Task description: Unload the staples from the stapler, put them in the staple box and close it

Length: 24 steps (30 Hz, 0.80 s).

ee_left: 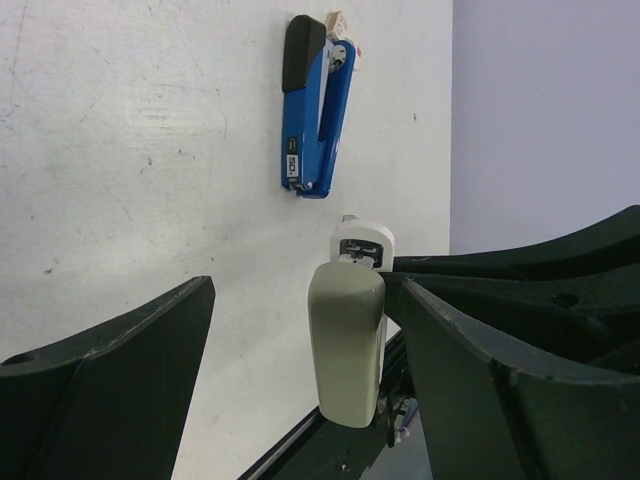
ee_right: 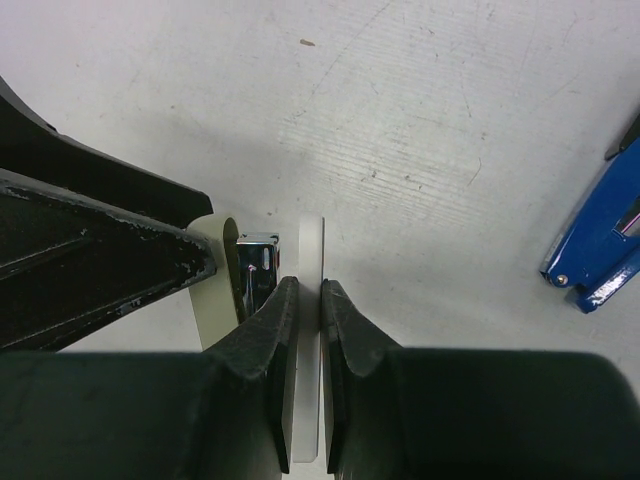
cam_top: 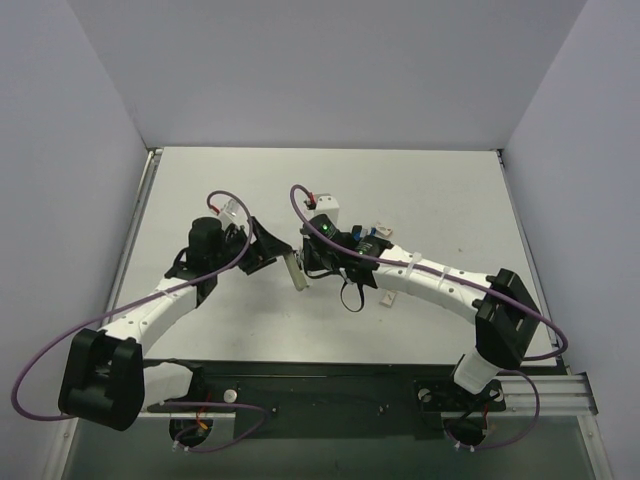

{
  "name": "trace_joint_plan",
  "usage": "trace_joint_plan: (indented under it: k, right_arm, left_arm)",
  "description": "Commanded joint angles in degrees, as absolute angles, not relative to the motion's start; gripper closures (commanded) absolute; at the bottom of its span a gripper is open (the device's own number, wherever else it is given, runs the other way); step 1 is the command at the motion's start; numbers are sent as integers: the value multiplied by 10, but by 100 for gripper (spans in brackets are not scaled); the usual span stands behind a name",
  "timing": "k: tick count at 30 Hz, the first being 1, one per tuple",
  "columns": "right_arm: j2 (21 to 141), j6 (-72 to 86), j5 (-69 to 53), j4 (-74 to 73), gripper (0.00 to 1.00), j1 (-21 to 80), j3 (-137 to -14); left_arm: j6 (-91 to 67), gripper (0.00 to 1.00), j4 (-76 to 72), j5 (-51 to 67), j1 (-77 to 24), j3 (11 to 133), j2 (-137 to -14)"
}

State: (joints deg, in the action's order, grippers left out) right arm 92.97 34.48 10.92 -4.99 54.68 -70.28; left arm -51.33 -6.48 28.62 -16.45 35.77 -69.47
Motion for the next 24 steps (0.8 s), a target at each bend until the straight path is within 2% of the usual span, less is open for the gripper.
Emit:
trace_joint_plan:
  k: [1, 18, 24]
  right_arm:
    - [909, 369, 144, -33, 100, 556, -717]
    - [919, 410, 169, -25, 100, 558, -735]
    - [921, 418, 177, -26, 100, 558, -736]
  left_arm:
    - [-532, 15, -115, 294, -172, 366, -699]
    - [-561, 33, -169, 298, -184, 356, -704]
    - [-565, 44, -184, 298, -186, 348, -700]
